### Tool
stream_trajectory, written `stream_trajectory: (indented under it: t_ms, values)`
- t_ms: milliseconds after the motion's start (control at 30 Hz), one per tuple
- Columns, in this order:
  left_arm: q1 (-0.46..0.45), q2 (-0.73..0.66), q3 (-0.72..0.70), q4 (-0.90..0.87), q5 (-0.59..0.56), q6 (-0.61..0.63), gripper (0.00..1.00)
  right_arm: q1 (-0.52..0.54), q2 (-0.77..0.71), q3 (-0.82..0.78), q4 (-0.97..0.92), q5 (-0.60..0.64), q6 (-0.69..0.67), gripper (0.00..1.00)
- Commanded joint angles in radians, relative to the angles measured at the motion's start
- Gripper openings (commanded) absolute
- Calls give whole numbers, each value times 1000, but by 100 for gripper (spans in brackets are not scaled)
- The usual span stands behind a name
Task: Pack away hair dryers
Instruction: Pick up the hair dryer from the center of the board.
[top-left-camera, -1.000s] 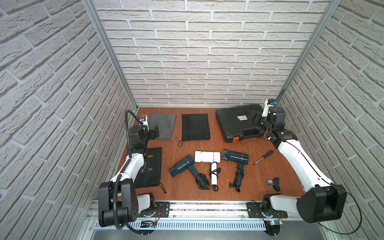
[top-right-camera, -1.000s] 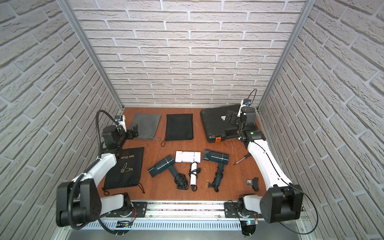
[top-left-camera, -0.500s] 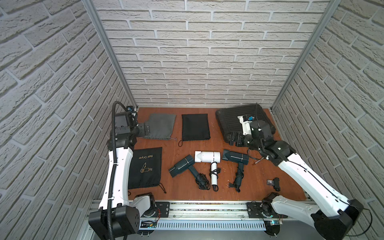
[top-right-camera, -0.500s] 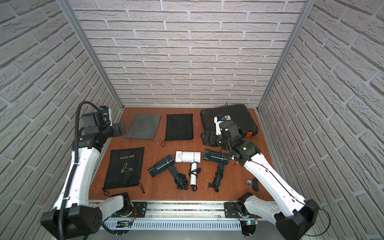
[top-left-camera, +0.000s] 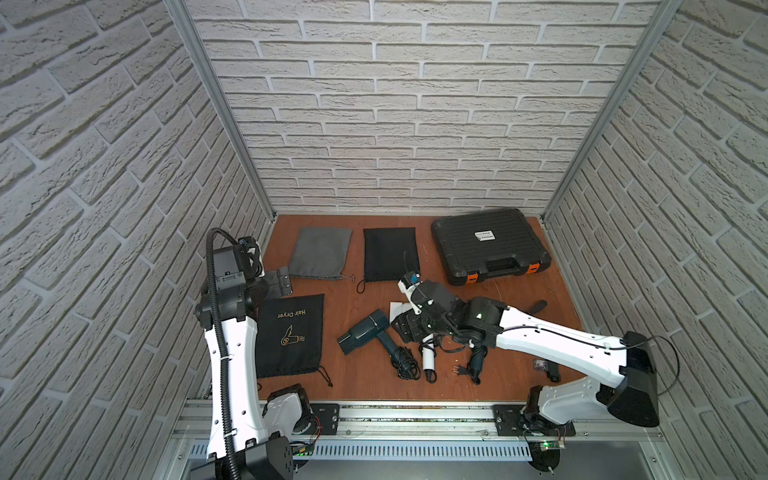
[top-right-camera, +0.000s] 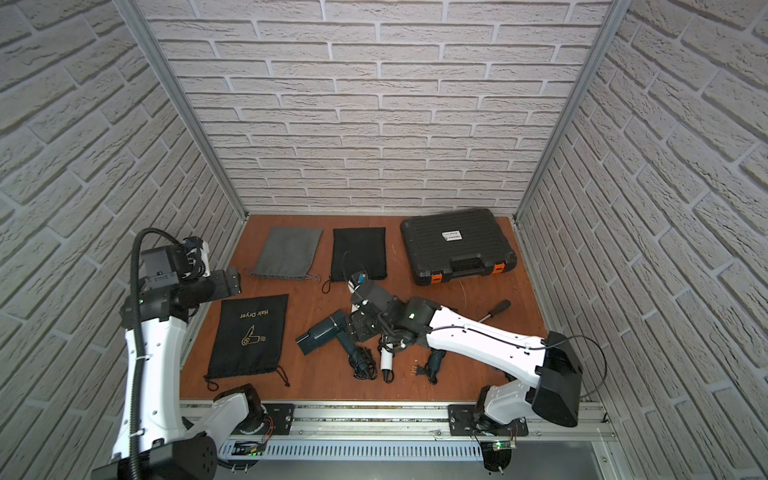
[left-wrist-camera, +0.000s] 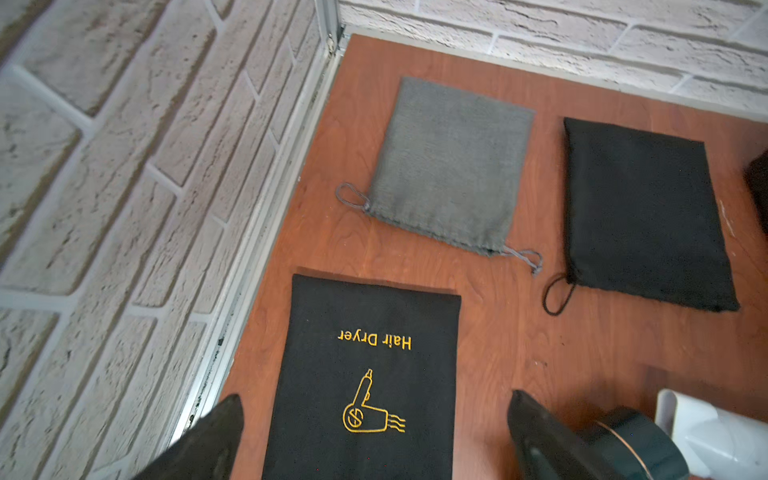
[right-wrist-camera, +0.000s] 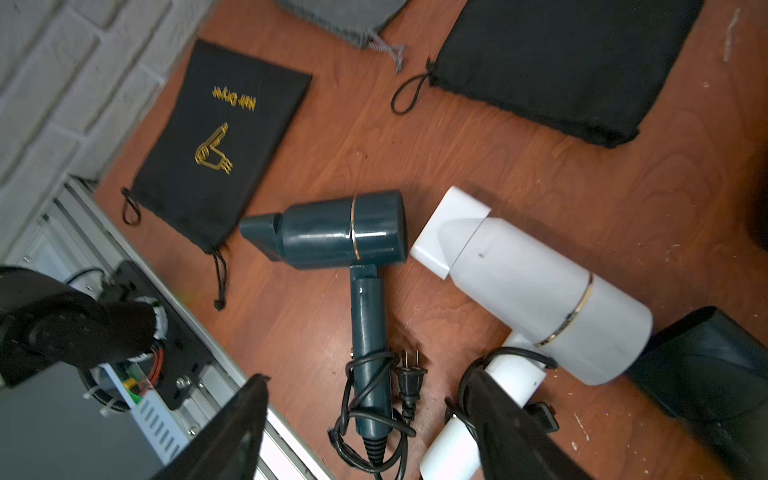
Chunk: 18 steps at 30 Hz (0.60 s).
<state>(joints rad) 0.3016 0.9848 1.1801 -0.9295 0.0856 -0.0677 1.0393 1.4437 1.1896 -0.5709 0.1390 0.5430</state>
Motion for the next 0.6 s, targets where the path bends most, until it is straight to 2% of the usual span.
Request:
stream_trajectory:
  t_ms: [0,200,333,567]
  values:
    - [4,-24,-9,-64,80,75,98,39,58,13,-6,36,5,73]
    - [4,5,49,-157,156,134,98,63,207,9,42,5,38,69]
    - [2,27,62,-162,172,101,98,67,270,3,109,-21,41,69]
    - [-1,21,69,-141,180,85,98,67,358,85,84,-14,36,70]
